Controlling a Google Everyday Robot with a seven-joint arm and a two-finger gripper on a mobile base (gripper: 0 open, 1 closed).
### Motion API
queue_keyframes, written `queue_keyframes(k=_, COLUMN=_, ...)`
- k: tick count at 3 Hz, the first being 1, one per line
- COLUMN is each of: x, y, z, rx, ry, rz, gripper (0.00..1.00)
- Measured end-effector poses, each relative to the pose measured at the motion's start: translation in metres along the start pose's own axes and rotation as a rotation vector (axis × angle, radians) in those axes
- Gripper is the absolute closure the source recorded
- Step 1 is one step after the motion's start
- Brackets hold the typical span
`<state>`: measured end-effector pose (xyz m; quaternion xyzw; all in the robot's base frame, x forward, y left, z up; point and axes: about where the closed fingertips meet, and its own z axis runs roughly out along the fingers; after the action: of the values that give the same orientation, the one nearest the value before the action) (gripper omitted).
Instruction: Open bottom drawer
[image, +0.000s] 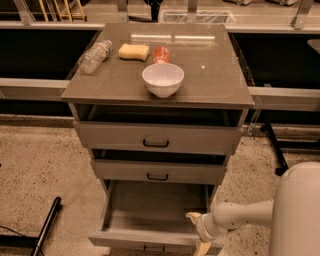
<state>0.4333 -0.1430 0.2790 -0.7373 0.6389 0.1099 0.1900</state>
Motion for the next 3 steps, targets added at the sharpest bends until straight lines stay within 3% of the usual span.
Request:
queue_keyframes(k=1, x=-0.002, y=-0.021, z=0.003, rx=0.025, ry=-0.042, rz=-0.012, gripper=0.43)
queue_keyframes(k=2, x=0.012, y=-0.046, z=0.016, rx=0.064, ry=-0.070, rz=-0.029, gripper=0.63)
queue_keyframes(k=3, x=0.035, y=-0.059, z=0.042, rx=0.057, ry=-0.065, rz=0.006, gripper=0.63)
